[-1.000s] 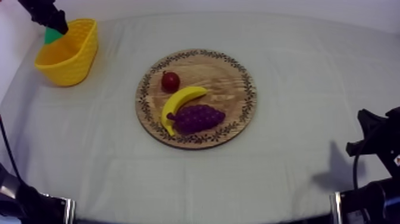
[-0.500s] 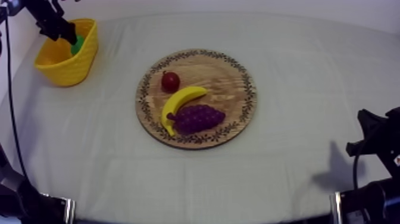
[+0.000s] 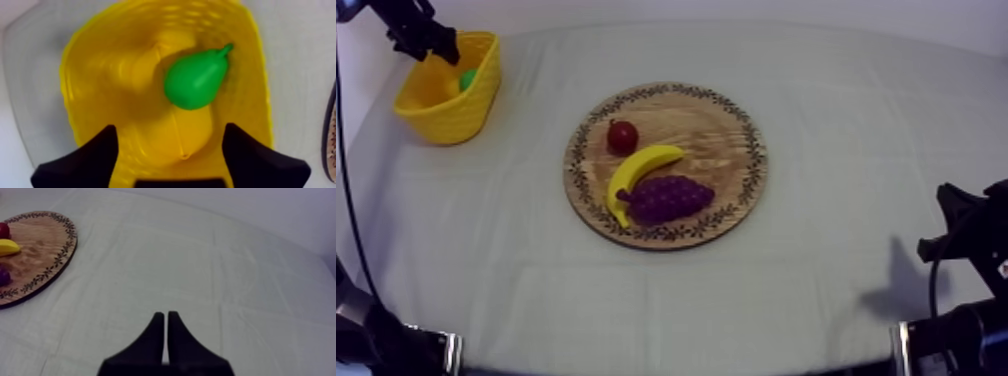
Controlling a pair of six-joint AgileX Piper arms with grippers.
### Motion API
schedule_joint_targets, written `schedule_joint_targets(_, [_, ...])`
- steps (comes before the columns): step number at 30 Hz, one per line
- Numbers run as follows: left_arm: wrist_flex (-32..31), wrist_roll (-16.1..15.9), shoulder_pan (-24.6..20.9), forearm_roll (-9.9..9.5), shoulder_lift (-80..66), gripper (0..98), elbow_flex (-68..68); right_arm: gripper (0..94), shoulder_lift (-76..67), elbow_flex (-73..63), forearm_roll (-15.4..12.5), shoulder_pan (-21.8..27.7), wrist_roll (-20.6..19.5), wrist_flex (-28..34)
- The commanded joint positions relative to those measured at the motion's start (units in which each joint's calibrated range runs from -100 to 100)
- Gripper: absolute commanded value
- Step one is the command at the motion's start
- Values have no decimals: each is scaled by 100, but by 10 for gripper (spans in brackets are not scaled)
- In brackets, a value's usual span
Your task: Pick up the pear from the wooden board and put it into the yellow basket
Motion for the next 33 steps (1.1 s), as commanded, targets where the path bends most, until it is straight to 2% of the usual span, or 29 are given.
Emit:
schedule_joint_targets(1, [-88,19,38,19,-277,654,187,4,-2,0,-1,-1,3,1])
schedule_joint_targets(5, [-376,74,165,54,-826,568,654,4,-2,0,-1,-1,1,1])
schedule_joint_targets(13, [-1543,168,510,145,-2180,371,2029,4,-2,0,-1,-1,0,1])
schedule_joint_targets(22, [-3111,166,872,182,-3820,210,4021,4,-2,0,-1,-1,0,1])
schedule_joint_targets(33, [-4348,280,1349,176,-5732,32,6229,4,-2,0,-1,-1,0,1])
